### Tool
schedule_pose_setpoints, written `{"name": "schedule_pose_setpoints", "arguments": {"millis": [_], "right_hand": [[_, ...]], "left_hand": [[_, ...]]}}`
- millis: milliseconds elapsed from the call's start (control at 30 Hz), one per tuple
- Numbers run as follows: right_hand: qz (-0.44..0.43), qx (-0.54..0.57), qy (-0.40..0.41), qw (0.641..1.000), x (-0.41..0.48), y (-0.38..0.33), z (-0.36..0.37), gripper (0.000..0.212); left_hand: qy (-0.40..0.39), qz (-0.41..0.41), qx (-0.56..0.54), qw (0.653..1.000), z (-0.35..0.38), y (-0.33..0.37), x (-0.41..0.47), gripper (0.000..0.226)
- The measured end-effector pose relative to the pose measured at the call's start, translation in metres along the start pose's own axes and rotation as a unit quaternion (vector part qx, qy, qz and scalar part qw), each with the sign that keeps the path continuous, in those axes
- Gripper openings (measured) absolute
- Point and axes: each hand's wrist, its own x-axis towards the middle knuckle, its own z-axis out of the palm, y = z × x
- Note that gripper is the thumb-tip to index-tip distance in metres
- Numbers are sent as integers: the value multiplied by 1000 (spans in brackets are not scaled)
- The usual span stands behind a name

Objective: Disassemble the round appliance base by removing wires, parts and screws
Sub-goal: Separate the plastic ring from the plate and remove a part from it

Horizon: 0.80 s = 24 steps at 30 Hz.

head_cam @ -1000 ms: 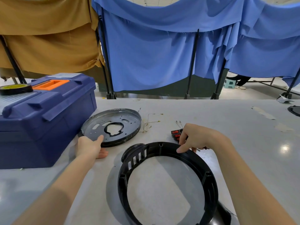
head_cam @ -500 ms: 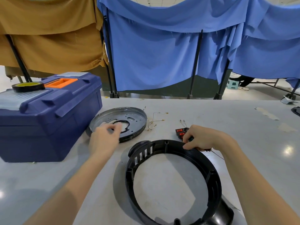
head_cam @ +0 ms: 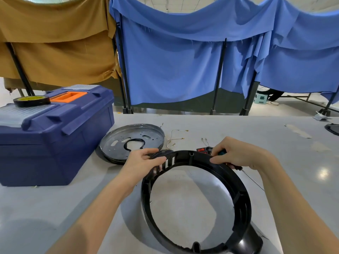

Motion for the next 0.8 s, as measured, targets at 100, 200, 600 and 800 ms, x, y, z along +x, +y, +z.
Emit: {"name": "schedule_pose_setpoints", "arguments": {"millis": [100,200,600,800], "right_hand": [[-3,8,10,1000,0,2,-1,22],[-7,17,20,1000,1,4,-2,21],[-15,23,70,997,2,15,-8,22],[0,39,102,994,2,29,-14,25]], "left_hand": [[-17,-8,-32,999,1,4,0,30],[-14,-23,-62,998,2,6,3,30],[60,-52,-75,994,-1,-2,6,39],[-15,-79,-78,994,-5,-6,3,57]]}}
